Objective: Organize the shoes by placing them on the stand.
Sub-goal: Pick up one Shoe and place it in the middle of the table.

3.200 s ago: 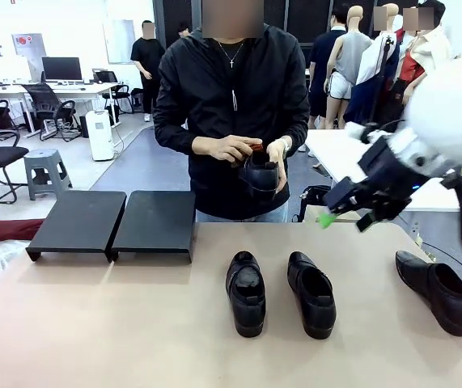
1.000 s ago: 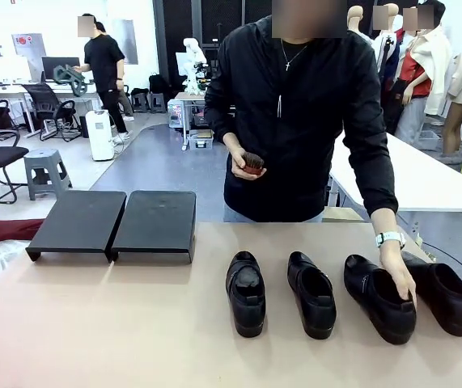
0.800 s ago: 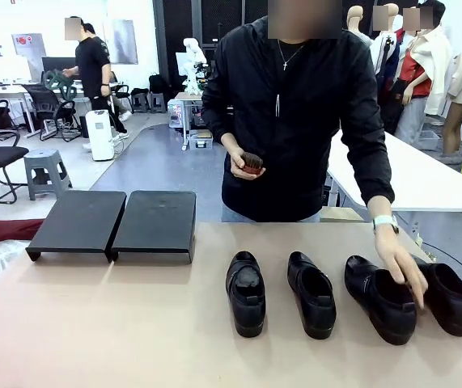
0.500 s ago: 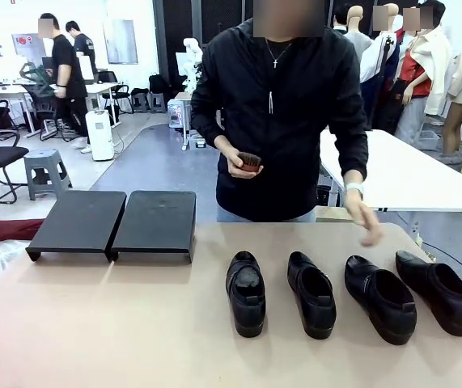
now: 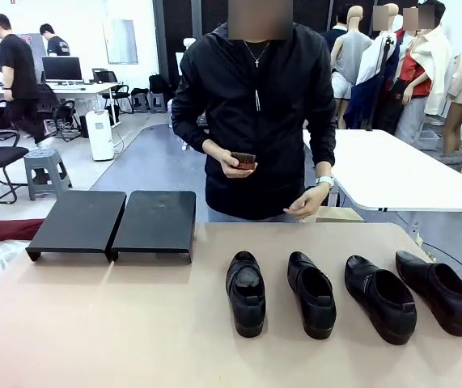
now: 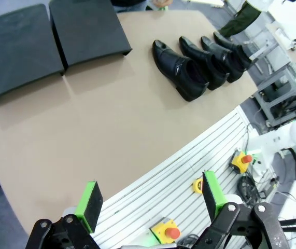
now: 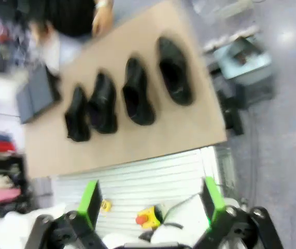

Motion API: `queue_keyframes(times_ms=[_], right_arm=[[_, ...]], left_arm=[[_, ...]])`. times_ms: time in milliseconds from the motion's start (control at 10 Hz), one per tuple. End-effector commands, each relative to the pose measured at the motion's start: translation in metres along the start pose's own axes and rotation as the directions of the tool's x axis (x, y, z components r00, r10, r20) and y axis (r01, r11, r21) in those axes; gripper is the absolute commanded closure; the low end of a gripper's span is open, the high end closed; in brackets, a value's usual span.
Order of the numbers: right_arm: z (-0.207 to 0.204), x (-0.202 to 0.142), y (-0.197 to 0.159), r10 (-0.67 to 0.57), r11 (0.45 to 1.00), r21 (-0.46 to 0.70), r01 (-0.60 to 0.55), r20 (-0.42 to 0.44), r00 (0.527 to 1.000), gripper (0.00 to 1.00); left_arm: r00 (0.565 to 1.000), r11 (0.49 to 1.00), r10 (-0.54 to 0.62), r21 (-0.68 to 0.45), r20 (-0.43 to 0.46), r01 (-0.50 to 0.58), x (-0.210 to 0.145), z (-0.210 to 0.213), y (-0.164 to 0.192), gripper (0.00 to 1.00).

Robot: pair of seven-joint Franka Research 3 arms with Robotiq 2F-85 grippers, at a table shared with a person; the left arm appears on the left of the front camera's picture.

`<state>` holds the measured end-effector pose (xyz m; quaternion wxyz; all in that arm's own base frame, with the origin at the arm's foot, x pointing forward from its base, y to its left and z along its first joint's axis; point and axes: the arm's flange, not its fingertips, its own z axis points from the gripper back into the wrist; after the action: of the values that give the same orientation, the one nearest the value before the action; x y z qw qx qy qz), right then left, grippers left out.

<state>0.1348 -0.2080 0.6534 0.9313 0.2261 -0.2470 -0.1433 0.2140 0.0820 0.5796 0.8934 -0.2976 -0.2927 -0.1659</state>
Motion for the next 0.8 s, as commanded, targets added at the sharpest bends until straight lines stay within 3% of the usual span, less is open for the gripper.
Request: queue_keyframes(times_ms=[0, 300, 500, 700], right_arm=[[-0.062, -0.001, 0.111, 0.182, 0.983, -0.011, -0.184, -0.073, 0.98, 0.0], [-0.171, -0.025, 0.228, 0.341, 0.933, -0.036, -0.357, -0.218, 0.914, 0.0], [-0.249, -0.063, 0.298, 0.374, 0.907, -0.071, -0.415, -0.319, 0.871, 0.0], [-0.322, -0.11, 0.346, 0.406, 0.883, -0.052, -0.466, -0.412, 0.816, 0.0]], left_arm=[[1.0, 1.0, -0.015, -0.023, 0.006, 0.015, 0.0, 0.0, 0.0, 0.0], [1.0, 1.0, -0.015, -0.023, 0.006, 0.015, 0.0, 0.0, 0.0, 0.0], [1.0, 1.0, -0.015, -0.023, 0.006, 0.015, 0.0, 0.0, 0.0, 0.0], [1.0, 1.0, -0.015, -0.023, 0.006, 0.015, 0.0, 0.0, 0.0, 0.0]])
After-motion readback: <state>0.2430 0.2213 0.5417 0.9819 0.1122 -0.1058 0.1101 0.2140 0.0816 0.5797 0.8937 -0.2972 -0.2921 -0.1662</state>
